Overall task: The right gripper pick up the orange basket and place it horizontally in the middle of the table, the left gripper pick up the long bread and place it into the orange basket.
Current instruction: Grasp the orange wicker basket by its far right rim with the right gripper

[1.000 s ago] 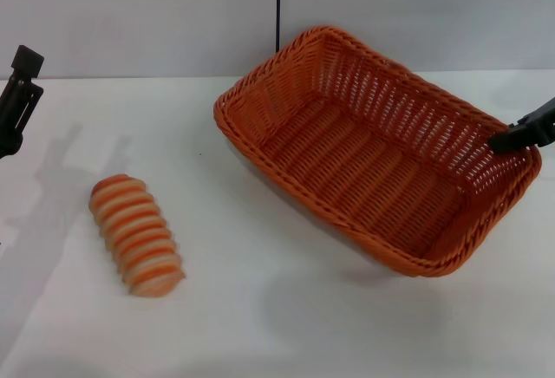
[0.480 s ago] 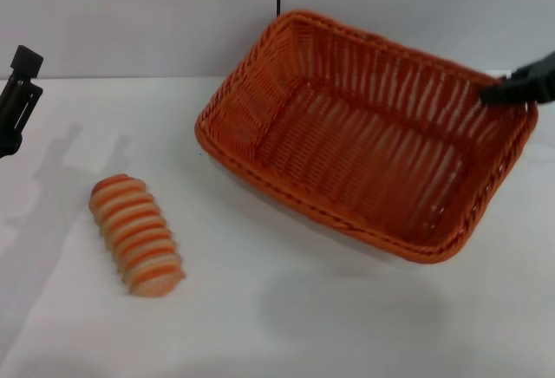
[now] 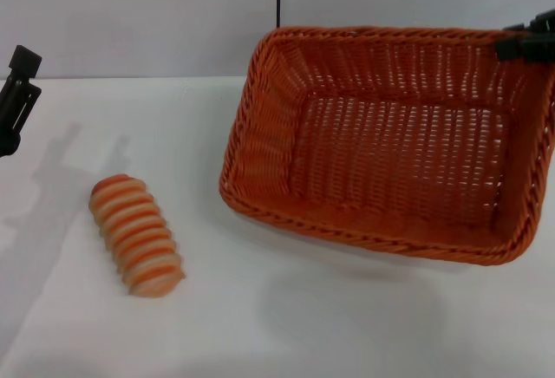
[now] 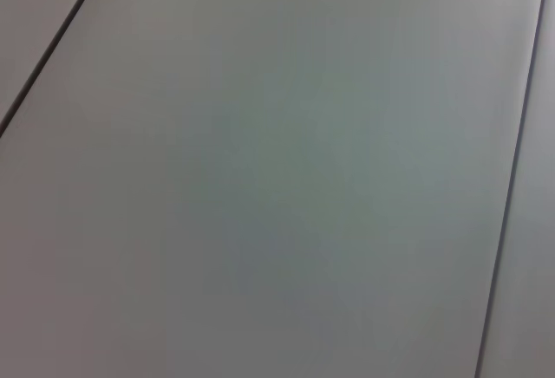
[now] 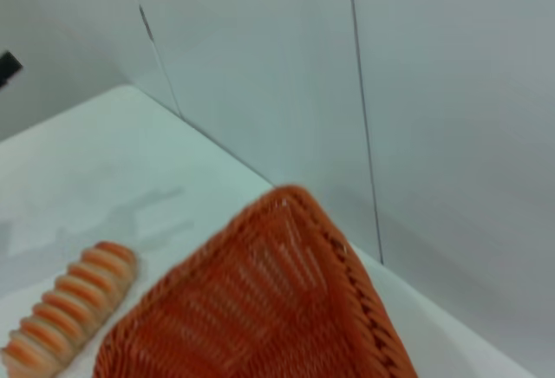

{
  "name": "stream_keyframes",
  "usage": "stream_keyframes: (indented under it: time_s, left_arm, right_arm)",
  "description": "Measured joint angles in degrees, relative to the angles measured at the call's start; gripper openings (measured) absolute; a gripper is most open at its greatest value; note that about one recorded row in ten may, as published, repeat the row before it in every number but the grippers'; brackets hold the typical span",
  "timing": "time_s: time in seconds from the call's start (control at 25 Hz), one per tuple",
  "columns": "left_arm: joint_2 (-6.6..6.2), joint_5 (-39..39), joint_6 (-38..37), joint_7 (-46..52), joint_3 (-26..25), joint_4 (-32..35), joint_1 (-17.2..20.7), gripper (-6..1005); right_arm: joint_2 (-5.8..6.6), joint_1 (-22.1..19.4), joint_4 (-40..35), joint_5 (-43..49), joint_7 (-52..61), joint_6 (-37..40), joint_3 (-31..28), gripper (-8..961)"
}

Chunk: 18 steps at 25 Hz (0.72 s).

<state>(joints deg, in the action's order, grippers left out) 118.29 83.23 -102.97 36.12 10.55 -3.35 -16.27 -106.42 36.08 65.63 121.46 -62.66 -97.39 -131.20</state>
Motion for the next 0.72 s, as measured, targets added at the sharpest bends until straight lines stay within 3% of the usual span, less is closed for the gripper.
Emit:
stream_keyframes:
  time_s: [0.4,0.72]
  left_arm:
    - [0.09,0.0,0.2,0.0,0.0,-0.3,-0.2,843]
    - [0.27,0.0,0.6,0.0,0.0,-0.5,-1.0,843]
  right_arm:
    - [0.21,-1.0,0.3,-4.2,-7.8,-2.2,-3.2,174]
    - [-0.38,-2.7,-1.0,-7.0,-14.9,-1.9,-4.4,173]
